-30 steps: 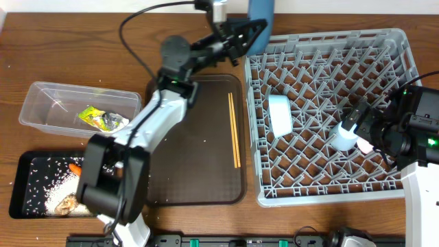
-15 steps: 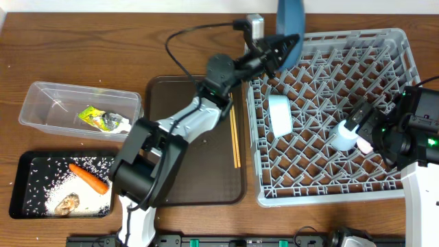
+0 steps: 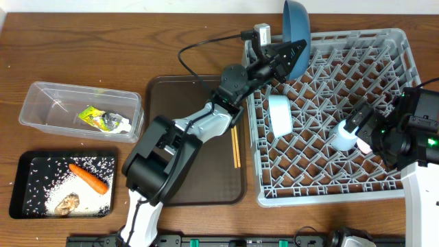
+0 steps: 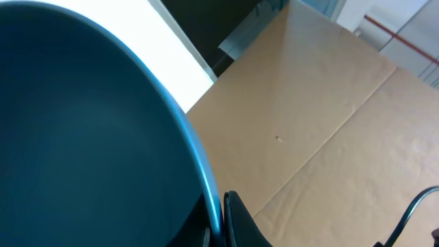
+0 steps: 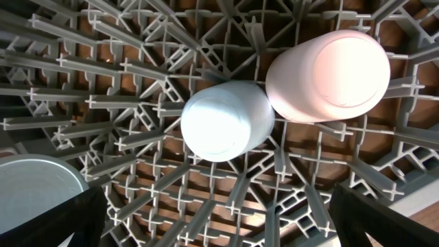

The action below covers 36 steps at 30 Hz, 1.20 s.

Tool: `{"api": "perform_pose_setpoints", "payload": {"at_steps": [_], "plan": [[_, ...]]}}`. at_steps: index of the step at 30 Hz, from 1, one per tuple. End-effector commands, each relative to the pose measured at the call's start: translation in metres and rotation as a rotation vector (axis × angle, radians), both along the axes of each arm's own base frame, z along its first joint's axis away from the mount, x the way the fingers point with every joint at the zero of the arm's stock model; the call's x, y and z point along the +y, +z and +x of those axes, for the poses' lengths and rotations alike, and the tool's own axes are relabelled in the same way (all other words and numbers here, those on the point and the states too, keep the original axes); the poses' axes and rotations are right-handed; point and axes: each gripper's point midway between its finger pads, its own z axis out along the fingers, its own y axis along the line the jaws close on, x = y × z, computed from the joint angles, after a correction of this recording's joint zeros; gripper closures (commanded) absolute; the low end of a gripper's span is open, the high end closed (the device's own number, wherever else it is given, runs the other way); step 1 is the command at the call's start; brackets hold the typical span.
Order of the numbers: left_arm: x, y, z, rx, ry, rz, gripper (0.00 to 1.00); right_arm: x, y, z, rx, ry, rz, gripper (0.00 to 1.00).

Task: Sort waste into correct bins and load items into the dishwasher rack
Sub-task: 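Lower the blue plate upright into the rack and open the left gripper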

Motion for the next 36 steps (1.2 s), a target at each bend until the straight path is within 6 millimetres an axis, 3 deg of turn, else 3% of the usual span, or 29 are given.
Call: {"api": "perform_pose_setpoints", "payload": {"at_steps": [1,8,36], "plan": [[0.002,0.010,0.008,0.055,0.010,-0.095,0.94,-0.005,0.005,0.001,-0.011,-0.024,-0.011,0.01],[0.001,-0.011,0.016,0.131,0.022,-0.097,0.94,-0.005,0.005,0.000,-0.007,-0.024,-0.010,0.01],[-0.018,-0.007,-0.007,0.101,-0.078,-0.083,0.94,-0.006,0.004,-0.001,-0.004,-0.026,-0.014,0.01]]}}
